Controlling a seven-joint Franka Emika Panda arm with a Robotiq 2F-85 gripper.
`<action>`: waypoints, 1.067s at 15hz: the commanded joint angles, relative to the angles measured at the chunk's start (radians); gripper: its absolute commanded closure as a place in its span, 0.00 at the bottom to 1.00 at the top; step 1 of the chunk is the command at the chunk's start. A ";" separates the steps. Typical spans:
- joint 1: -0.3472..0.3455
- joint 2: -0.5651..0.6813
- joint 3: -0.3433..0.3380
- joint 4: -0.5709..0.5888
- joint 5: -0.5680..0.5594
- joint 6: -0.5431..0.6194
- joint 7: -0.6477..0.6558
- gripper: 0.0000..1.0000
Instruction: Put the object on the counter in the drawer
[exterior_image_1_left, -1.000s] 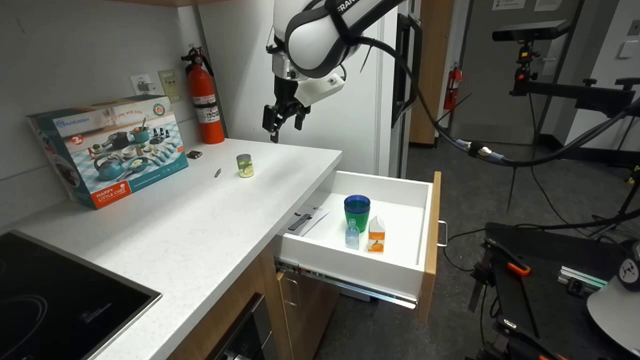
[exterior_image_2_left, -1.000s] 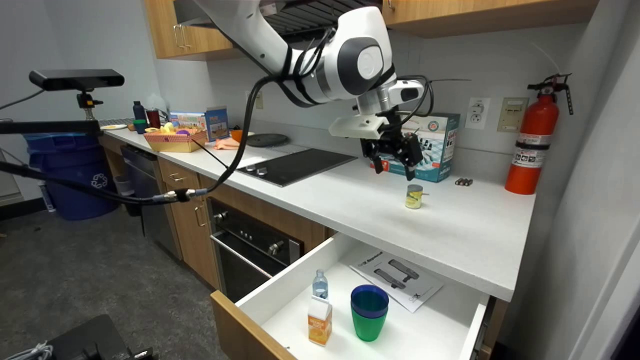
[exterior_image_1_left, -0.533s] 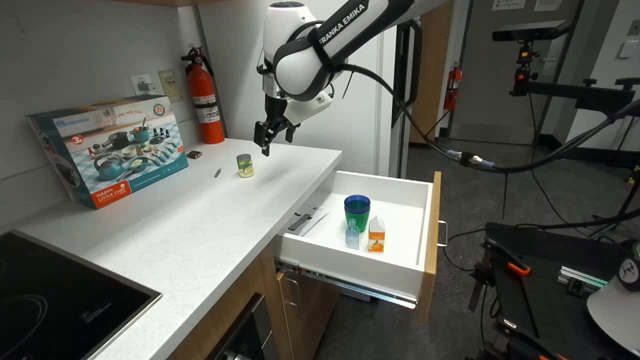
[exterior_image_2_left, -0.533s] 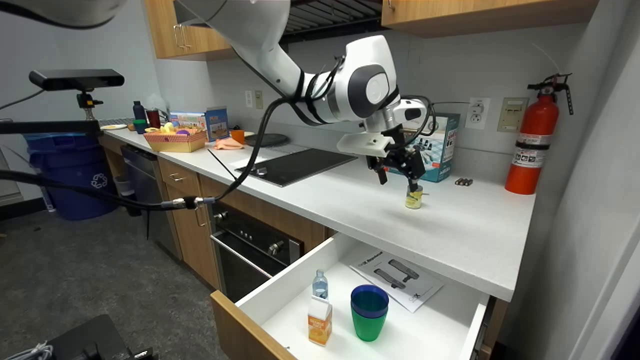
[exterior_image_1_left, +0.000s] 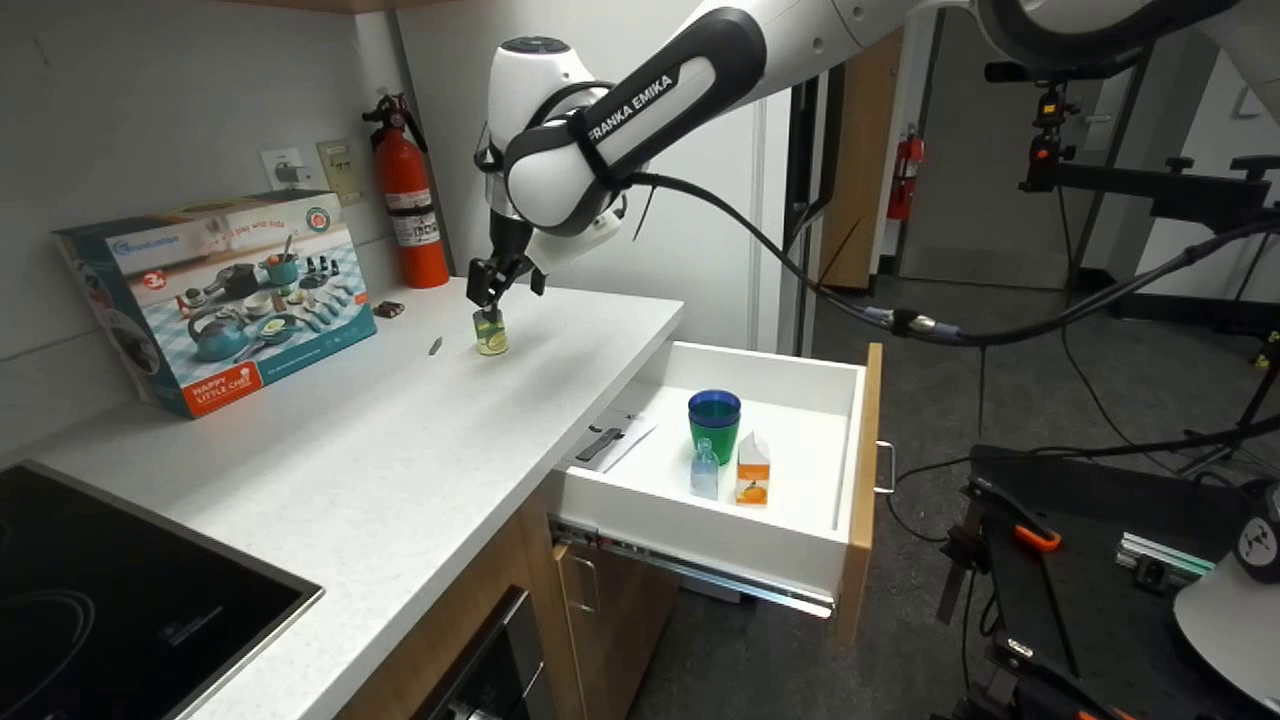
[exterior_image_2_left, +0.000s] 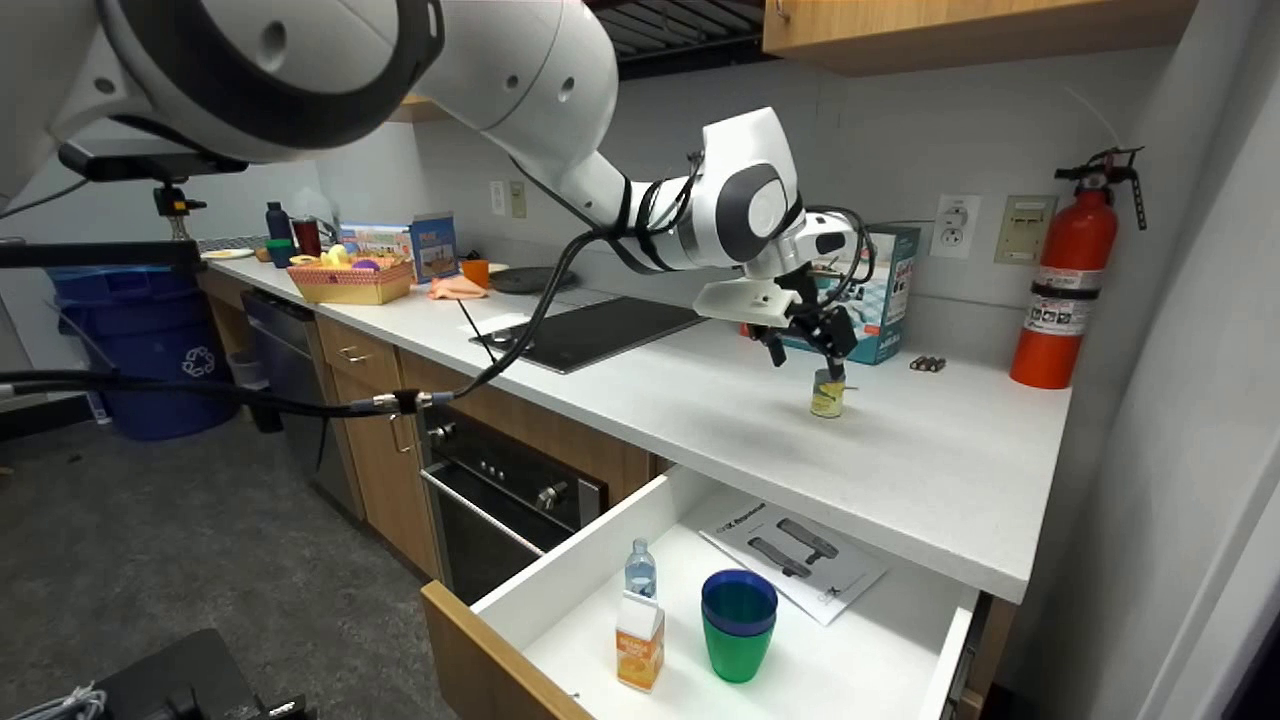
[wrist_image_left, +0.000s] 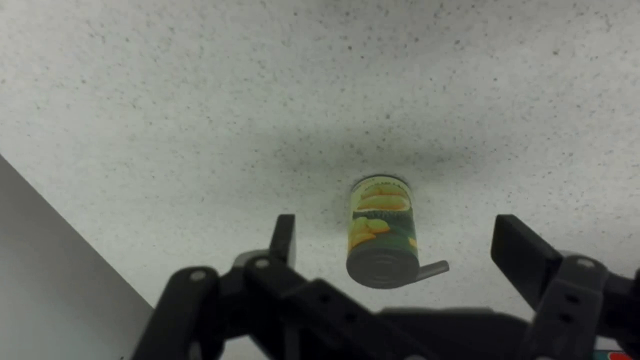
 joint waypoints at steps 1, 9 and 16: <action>0.026 0.121 -0.029 0.169 0.010 -0.012 -0.021 0.00; 0.042 0.245 -0.095 0.341 0.002 -0.029 0.025 0.00; 0.042 0.312 -0.089 0.434 0.009 -0.048 0.011 0.40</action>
